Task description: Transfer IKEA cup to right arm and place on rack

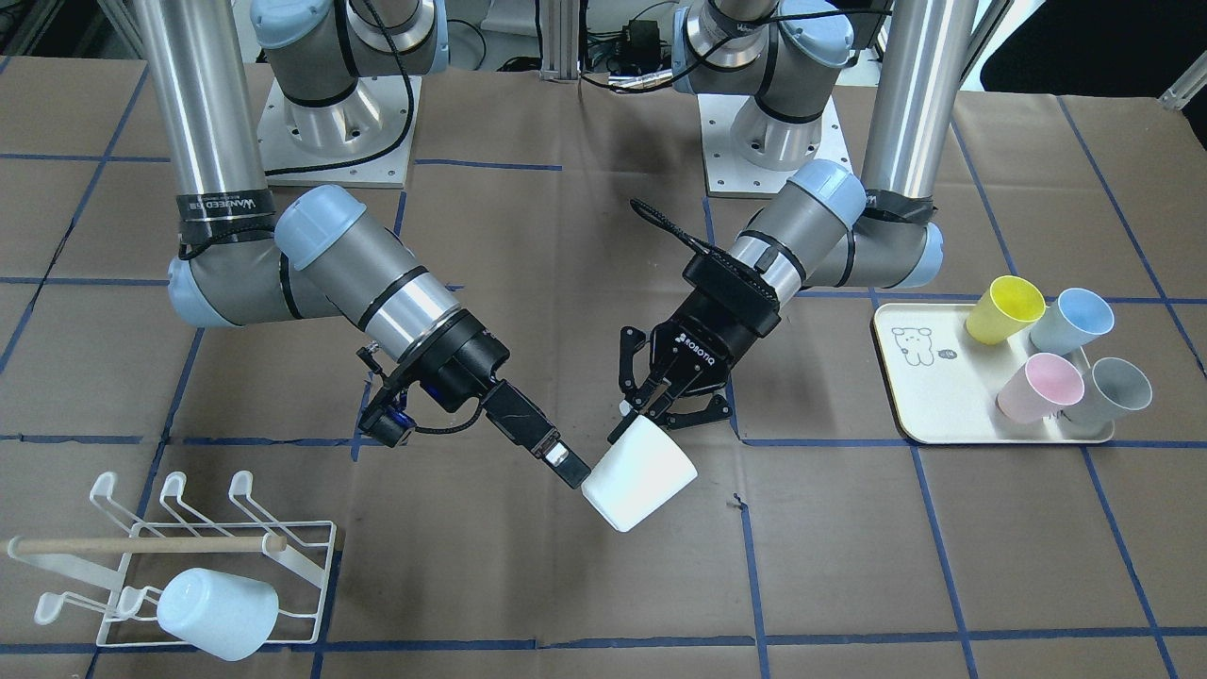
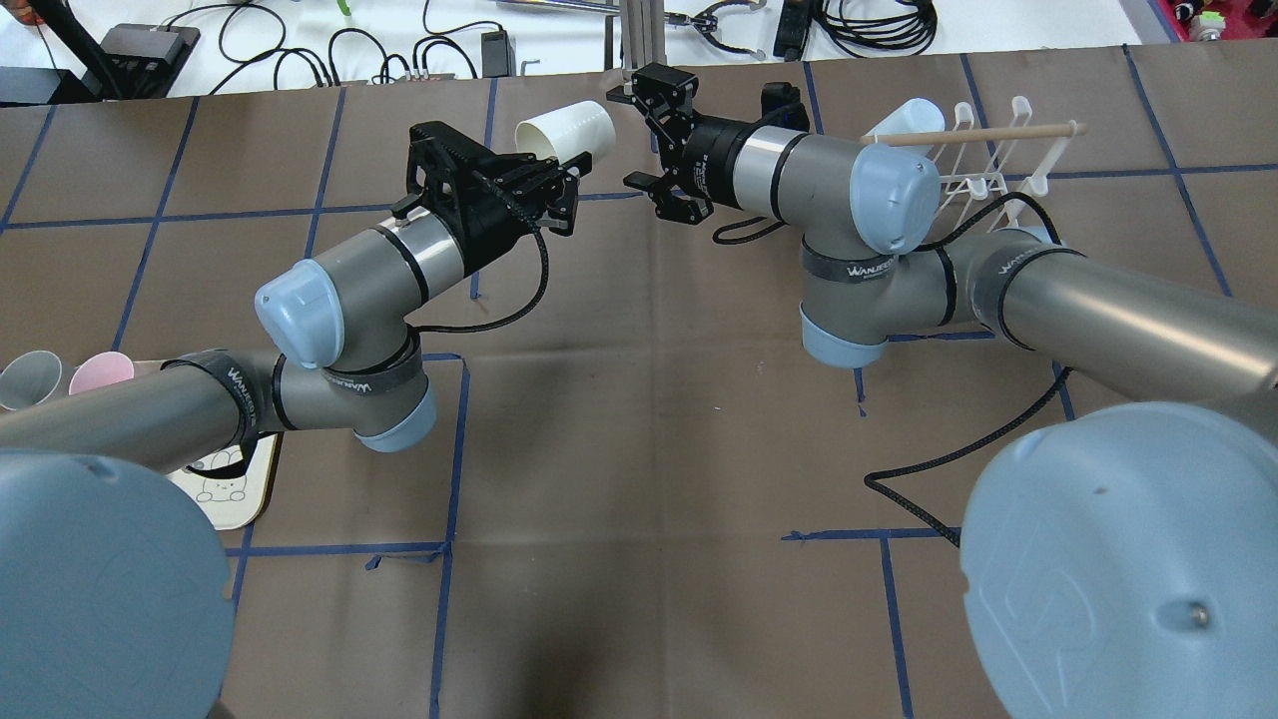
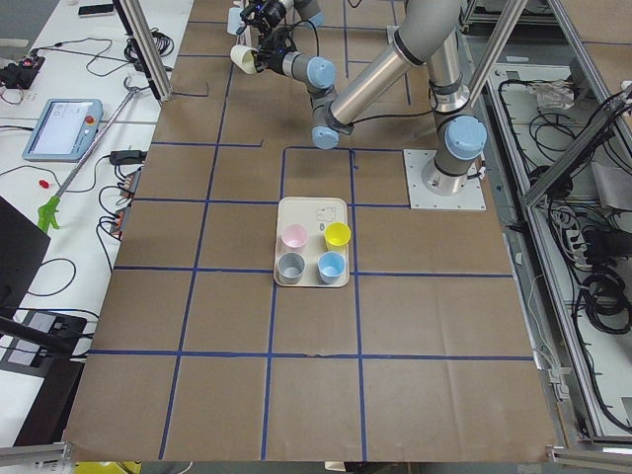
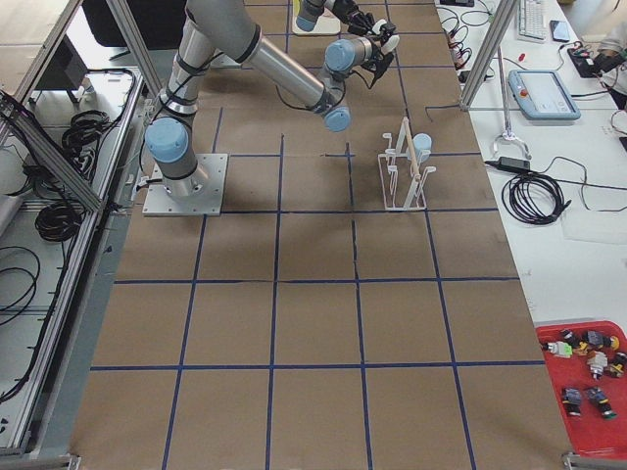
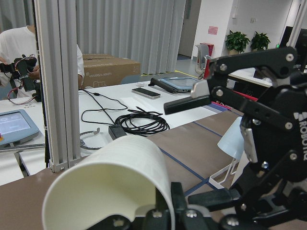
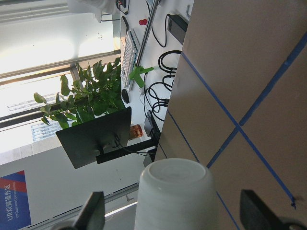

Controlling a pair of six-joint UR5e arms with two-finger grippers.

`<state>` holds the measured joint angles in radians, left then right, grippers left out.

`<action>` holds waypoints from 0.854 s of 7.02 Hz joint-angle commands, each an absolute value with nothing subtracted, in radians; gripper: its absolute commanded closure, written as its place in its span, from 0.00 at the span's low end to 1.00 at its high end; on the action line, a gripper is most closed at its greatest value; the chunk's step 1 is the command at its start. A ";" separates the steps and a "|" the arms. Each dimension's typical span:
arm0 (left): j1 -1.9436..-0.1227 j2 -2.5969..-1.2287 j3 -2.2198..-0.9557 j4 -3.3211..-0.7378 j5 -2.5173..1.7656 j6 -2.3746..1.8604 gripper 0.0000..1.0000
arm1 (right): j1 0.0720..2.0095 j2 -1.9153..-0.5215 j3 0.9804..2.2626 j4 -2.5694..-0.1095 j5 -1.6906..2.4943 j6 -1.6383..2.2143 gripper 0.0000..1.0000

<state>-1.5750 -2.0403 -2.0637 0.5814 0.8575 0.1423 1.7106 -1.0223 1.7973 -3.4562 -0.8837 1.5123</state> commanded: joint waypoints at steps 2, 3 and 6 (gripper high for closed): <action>-1.578 -2.040 -2.065 0.581 0.857 0.143 1.00 | 1.717 -1.003 1.786 -3.456 -0.884 1.526 0.01; -1.578 -2.040 -2.065 0.581 0.857 0.143 1.00 | 1.720 -0.991 1.786 -3.456 -0.884 1.526 0.01; -1.580 -2.040 -2.065 0.581 0.857 0.143 1.00 | 1.736 -0.986 1.760 -3.453 -0.896 1.555 0.01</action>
